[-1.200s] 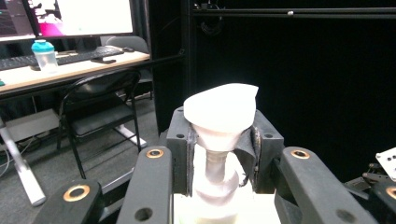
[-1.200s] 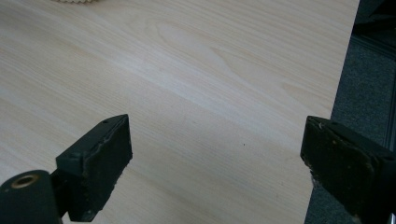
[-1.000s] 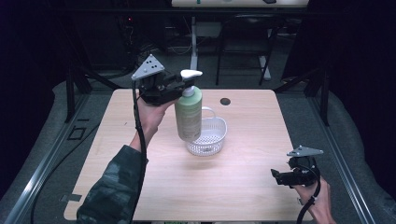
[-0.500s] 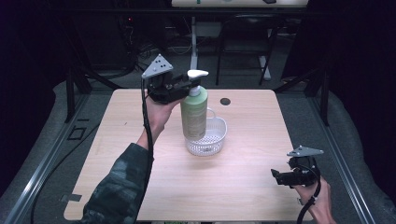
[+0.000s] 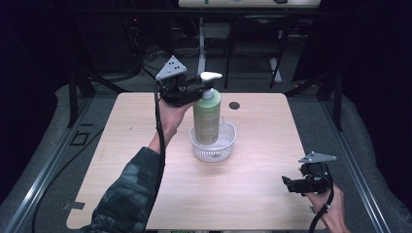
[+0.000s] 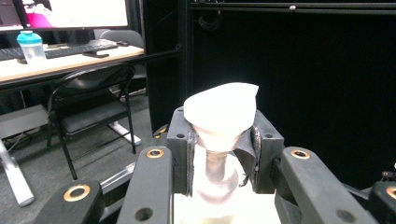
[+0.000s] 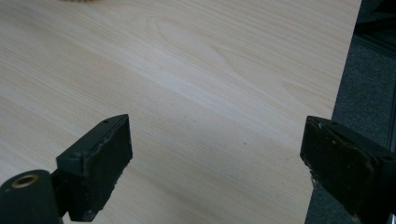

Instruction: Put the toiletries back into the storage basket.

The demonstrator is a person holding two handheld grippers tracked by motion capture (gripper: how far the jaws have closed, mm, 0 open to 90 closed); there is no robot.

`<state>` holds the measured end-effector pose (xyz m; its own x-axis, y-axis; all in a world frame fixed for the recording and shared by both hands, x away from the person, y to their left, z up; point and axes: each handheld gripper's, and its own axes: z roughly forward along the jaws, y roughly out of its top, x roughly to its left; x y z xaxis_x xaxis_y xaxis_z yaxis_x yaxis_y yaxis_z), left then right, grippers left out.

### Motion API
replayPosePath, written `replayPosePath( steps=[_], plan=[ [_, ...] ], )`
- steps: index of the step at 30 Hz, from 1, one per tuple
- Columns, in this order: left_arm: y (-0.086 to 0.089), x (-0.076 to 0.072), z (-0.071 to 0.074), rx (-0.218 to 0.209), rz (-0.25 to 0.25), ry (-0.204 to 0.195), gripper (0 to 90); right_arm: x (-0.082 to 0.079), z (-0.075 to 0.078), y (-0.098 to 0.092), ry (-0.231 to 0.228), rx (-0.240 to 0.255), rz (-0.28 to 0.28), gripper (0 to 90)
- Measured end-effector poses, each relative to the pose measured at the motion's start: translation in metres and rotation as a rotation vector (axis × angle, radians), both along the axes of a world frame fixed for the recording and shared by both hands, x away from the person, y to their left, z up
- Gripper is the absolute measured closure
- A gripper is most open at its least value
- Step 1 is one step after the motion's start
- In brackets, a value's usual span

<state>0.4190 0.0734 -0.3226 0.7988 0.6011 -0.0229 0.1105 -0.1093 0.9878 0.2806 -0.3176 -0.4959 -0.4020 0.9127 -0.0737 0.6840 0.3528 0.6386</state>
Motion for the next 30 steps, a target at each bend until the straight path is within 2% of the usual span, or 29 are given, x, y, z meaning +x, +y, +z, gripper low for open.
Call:
replayPosePath(
  steps=[30],
  plan=[
    [-0.012, 0.014, -0.027, 0.014, 0.011, 0.039, 67.2, 0.0, -0.001, 0.001, 0.006, -0.006, 0.005, 8.8]
  ],
)
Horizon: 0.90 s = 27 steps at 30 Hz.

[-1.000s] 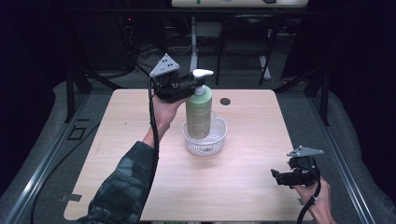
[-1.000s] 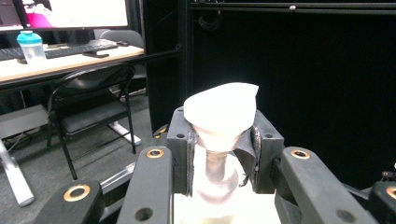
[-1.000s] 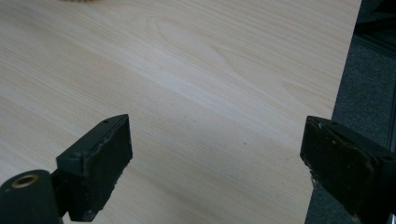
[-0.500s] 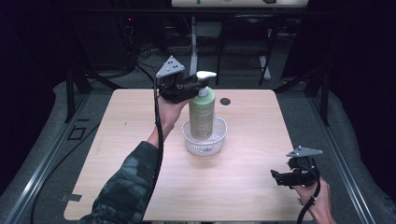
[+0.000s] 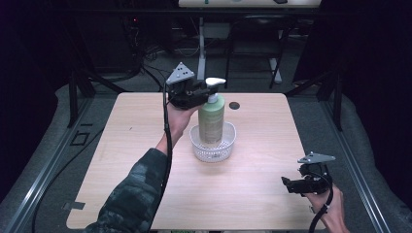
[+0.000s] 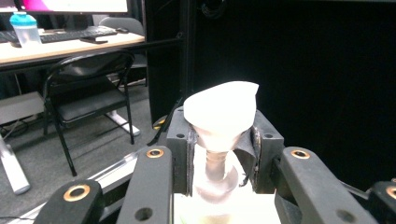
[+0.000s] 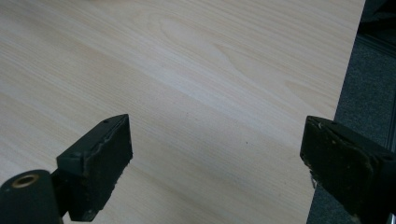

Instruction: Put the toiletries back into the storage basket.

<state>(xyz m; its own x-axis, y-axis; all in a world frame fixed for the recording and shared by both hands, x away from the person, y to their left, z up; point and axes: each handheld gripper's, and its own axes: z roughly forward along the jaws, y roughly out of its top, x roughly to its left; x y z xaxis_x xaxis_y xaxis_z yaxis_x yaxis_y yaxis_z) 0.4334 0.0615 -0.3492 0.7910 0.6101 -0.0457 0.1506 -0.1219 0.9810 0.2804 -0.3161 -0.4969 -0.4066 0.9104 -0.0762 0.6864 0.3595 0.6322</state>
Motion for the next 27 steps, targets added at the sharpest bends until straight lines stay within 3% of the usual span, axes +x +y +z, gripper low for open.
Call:
replayPosePath(
  steps=[27],
  plan=[
    [-0.004, 0.003, -0.028, 0.026, 0.012, 0.032, 67.2, 0.0, -0.001, 0.0, 0.002, -0.003, 0.006, 9.1]
  ],
)
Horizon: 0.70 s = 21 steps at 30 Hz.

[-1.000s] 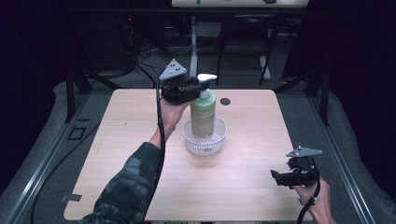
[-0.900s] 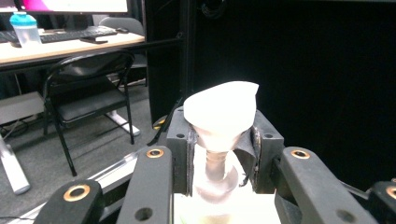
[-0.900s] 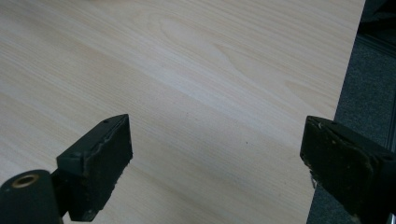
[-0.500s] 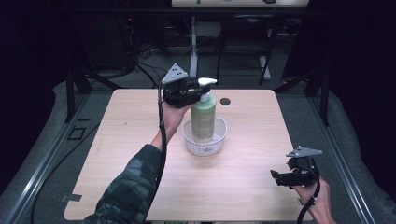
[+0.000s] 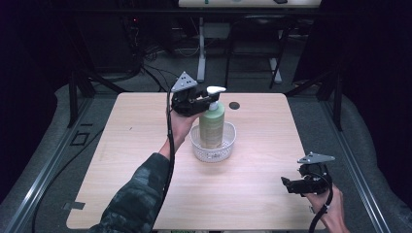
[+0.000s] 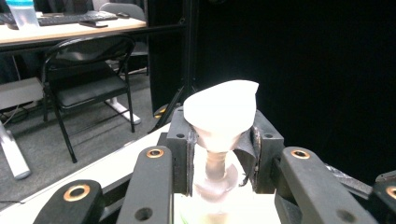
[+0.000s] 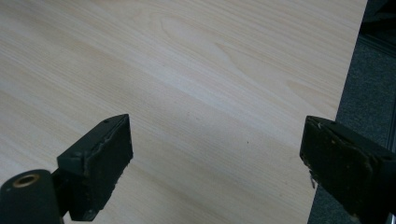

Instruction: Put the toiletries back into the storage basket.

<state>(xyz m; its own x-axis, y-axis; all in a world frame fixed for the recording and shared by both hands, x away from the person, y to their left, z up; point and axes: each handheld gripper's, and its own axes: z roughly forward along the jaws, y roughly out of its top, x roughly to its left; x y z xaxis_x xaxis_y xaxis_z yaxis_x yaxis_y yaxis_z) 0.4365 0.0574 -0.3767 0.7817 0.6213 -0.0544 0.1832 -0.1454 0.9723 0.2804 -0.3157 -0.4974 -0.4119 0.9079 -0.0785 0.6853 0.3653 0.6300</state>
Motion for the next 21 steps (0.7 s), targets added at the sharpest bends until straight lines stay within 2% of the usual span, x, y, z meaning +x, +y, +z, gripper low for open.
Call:
replayPosePath(
  steps=[21],
  plan=[
    [-0.004, 0.001, -0.018, 0.016, 0.022, -0.002, 67.2, 0.0, 0.0, 0.001, 0.002, -0.002, 0.003, 9.1]
  ],
)
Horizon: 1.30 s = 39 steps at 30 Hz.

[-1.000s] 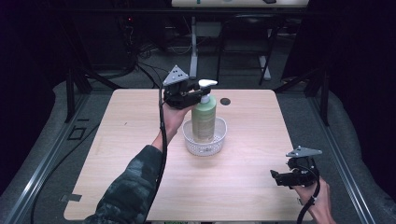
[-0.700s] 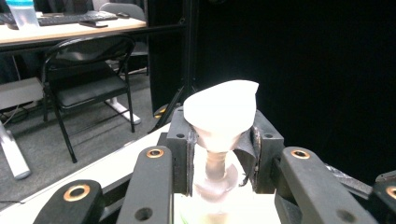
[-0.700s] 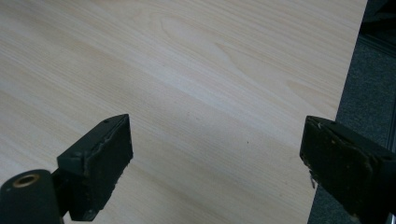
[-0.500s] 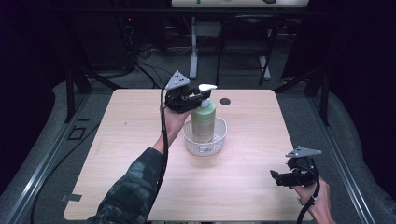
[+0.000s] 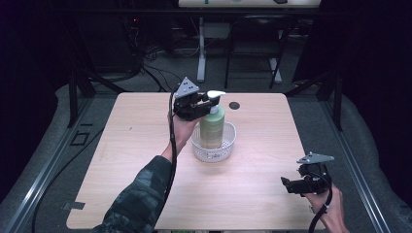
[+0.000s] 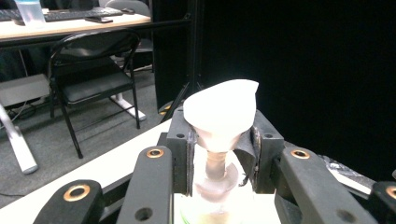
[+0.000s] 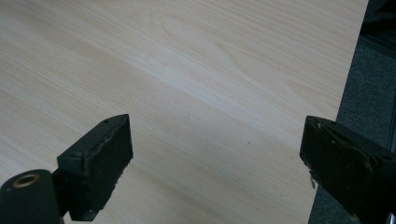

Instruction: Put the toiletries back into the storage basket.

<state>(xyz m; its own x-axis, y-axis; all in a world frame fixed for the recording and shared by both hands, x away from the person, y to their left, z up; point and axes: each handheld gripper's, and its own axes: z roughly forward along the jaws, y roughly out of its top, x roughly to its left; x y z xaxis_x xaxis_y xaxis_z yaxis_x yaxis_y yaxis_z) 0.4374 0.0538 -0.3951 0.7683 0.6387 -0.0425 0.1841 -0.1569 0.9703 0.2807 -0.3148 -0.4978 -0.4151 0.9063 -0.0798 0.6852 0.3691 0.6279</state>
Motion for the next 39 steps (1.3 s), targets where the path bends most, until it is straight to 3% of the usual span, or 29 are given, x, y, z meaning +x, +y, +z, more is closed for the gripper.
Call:
replayPosePath(
  steps=[30, 39],
  plan=[
    [-0.005, -0.001, -0.021, 0.006, 0.001, -0.01, 67.2, 0.0, 0.0, -0.001, -0.005, -0.005, -0.002, 9.2],
    [-0.001, -0.01, -0.023, 0.014, -0.018, -0.031, 67.3, -0.001, 0.001, -0.001, -0.008, -0.005, -0.002, 9.3]
  ],
)
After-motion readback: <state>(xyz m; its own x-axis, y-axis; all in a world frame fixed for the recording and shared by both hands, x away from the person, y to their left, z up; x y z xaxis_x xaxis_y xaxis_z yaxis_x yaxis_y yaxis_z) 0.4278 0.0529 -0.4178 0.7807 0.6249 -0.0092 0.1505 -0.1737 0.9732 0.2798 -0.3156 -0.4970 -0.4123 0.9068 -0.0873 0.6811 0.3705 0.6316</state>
